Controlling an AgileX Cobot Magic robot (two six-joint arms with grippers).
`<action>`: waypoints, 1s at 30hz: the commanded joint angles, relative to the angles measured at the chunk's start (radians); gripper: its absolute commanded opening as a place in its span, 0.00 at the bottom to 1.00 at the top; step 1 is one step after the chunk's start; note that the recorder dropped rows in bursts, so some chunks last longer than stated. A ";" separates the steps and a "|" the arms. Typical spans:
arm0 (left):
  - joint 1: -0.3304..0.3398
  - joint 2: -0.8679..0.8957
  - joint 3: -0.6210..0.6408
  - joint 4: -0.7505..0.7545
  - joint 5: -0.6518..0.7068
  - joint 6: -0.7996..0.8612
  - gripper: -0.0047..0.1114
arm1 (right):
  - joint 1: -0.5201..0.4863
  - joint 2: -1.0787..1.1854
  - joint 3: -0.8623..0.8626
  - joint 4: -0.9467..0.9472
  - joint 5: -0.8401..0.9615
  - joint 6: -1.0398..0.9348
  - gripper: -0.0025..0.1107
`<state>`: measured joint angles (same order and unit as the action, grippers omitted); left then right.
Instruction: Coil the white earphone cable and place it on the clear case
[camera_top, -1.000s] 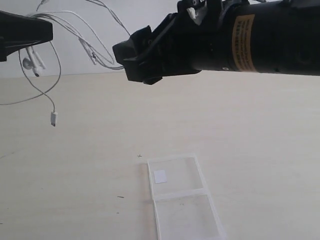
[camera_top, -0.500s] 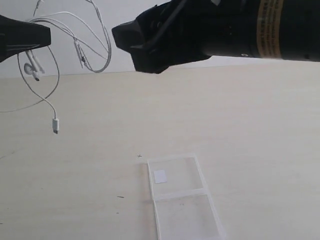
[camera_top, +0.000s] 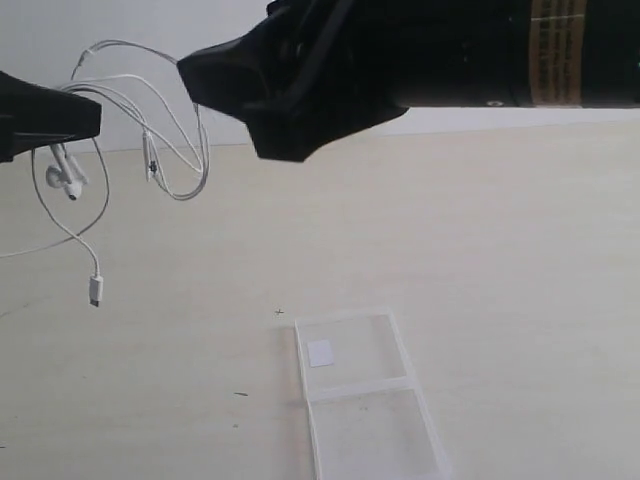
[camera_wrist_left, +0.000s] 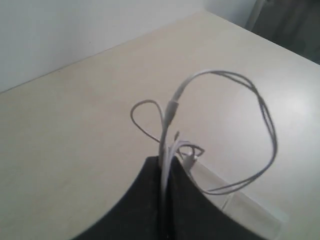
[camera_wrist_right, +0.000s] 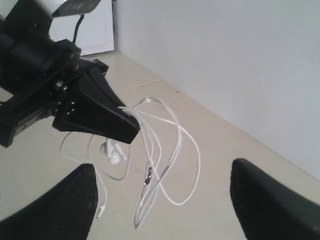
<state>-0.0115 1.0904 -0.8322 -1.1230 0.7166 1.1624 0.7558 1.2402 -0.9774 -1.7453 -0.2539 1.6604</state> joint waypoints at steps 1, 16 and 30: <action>0.003 -0.008 0.004 -0.004 0.040 -0.017 0.04 | 0.001 -0.036 -0.005 0.001 0.159 0.120 0.56; -0.099 0.003 0.004 -0.323 0.052 0.054 0.04 | 0.001 -0.168 0.214 0.207 0.934 0.115 0.02; -0.258 0.069 0.004 -0.433 -0.081 0.178 0.04 | 0.001 -0.071 0.250 0.808 0.949 -0.609 0.02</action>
<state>-0.2617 1.1572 -0.8306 -1.5113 0.6559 1.3056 0.7558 1.1017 -0.7524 -1.1235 0.7683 1.2647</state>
